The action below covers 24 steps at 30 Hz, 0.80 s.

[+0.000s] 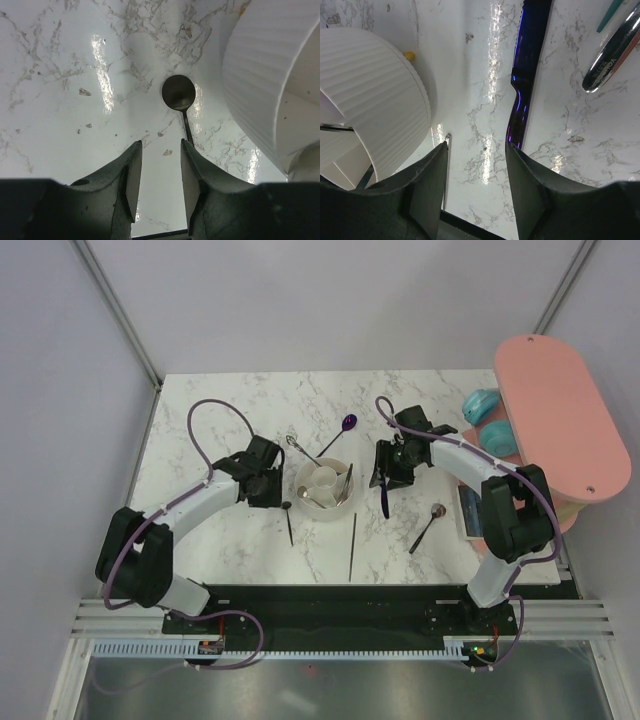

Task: Sort the eating utensils into containers
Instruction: Pick up the spoon from the center of the board.

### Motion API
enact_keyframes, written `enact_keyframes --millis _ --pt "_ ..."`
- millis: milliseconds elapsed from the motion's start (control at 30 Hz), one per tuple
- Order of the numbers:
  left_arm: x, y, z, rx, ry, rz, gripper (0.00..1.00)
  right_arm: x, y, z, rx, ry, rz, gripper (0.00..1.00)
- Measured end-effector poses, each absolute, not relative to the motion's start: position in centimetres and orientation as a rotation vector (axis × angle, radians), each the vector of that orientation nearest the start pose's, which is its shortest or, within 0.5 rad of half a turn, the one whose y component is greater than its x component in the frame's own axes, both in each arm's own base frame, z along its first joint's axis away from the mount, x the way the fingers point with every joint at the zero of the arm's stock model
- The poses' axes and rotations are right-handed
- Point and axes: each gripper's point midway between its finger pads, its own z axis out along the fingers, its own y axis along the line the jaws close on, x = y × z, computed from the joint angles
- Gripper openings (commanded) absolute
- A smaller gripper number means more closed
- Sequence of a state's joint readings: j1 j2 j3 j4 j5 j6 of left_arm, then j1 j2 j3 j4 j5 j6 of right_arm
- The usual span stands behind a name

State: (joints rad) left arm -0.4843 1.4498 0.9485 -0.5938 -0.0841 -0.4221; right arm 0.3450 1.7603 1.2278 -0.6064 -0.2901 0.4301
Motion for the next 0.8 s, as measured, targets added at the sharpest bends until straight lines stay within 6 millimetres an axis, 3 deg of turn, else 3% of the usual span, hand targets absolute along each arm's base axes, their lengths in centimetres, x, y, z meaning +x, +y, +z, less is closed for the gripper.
enact_keyframes --millis 267,800 --pt "27.2 -15.7 3.9 0.038 2.751 -0.197 0.44 33.1 18.4 7.2 0.048 2.779 0.597 0.58" --pt "27.3 -16.3 2.6 0.033 2.762 -0.210 0.44 33.0 17.8 7.1 0.068 2.784 0.588 0.58"
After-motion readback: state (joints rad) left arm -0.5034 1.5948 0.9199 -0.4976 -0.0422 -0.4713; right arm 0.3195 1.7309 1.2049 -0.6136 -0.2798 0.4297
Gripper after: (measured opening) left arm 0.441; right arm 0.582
